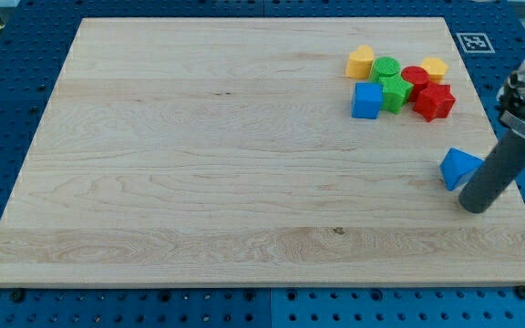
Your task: Move the blue triangle into the group of blocks
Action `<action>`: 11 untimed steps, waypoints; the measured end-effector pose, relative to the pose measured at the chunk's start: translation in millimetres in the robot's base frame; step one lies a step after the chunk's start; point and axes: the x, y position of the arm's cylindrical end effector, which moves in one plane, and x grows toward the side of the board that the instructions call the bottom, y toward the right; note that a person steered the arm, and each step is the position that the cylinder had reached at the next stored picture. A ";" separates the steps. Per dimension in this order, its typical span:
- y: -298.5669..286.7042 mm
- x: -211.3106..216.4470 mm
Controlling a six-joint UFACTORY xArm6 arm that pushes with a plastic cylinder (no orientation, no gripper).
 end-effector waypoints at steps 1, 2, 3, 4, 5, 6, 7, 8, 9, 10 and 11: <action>-8.2 -15.5; -8.2 -27.4; -2.2 -27.8; -0.1 -27.8; 1.6 -29.8; 1.6 -42.6; 0.7 -60.8; -7.5 -78.3; -10.4 -100.8; -11.9 -104.6; -40.8 -39.5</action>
